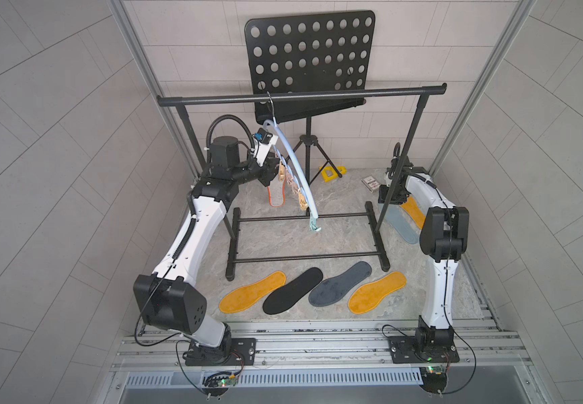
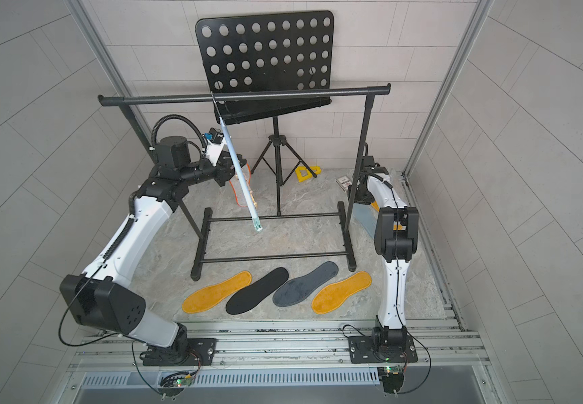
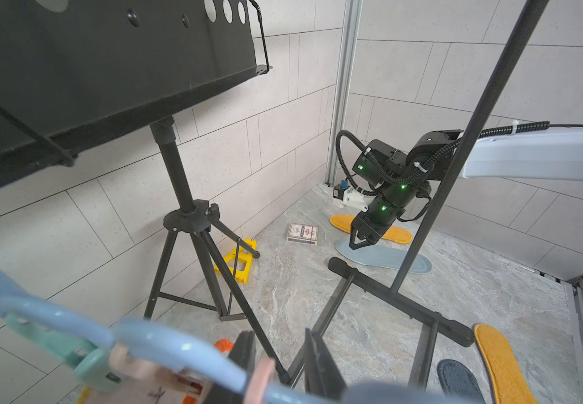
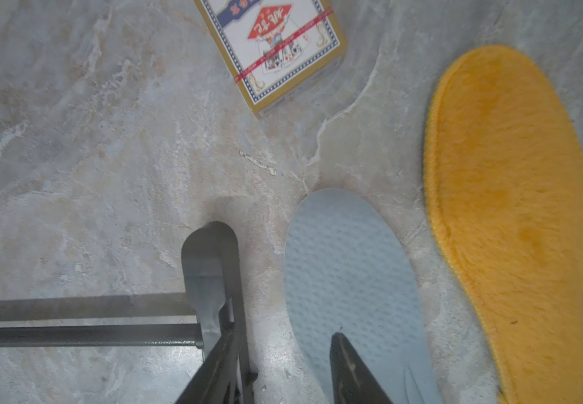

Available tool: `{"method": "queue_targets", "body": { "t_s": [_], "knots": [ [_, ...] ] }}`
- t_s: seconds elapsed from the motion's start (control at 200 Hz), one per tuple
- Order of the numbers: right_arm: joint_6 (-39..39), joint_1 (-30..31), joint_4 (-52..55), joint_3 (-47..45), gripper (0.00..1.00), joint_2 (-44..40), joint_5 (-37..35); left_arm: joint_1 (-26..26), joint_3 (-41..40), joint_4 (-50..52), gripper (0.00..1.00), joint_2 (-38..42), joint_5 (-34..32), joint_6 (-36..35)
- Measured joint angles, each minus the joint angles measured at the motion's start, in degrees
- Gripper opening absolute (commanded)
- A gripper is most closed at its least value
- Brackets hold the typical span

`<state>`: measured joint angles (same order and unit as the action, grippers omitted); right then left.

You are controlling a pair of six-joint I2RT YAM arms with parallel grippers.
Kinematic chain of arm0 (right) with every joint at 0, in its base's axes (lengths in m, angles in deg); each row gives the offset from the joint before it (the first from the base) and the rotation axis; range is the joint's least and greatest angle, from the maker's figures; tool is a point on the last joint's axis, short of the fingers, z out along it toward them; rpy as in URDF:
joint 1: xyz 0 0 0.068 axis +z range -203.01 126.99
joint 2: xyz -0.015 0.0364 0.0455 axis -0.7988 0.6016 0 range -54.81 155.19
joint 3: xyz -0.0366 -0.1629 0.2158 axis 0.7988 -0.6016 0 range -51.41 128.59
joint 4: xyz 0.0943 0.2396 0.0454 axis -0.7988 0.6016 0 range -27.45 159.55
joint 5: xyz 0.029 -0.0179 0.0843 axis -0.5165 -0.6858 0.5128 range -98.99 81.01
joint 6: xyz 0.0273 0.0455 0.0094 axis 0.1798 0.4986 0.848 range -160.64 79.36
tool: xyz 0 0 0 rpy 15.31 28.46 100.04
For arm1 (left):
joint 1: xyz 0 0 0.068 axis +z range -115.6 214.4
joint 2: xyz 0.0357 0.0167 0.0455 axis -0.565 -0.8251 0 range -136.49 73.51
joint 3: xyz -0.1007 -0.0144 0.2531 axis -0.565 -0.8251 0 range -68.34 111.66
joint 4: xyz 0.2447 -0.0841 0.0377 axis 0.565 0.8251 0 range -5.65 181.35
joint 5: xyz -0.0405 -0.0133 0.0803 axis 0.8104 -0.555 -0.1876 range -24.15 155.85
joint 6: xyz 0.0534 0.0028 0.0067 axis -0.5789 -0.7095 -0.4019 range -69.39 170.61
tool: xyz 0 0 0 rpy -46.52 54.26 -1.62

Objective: Take the shoe insoles off the hanger
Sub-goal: Place the insole at the center of the board.

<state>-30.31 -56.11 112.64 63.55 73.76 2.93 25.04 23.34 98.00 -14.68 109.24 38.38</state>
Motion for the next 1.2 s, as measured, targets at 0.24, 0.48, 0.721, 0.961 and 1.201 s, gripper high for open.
{"method": "queue_targets", "body": {
  "t_s": [0.24,0.48,0.721,0.961,1.201],
  "knots": [
    [8.63,-1.55,-4.55,-15.58,0.43,-12.52,1.16,0.00,0.00,0.02,0.05,-0.02,-0.20,-0.28],
    [15.74,-1.42,-15.89,-47.87,0.41,-43.91,2.75,0.00,0.00,0.11,0.05,-0.07,-1.20,-0.42],
    [5.88,12.09,-22.18,-62.86,0.42,-58.66,6.47,-0.02,-0.09,0.22,0.05,-0.04,-1.79,-0.81],
    [-1.84,16.63,-31.23,-75.73,0.40,-76.24,13.46,-0.02,-0.59,0.11,0.05,0.33,-2.73,-0.87],
    [-7.61,18.49,-28.09,-80.54,0.43,-78.58,16.61,-0.02,-2.32,-0.72,0.06,1.46,-3.39,0.87]
  ]
}}
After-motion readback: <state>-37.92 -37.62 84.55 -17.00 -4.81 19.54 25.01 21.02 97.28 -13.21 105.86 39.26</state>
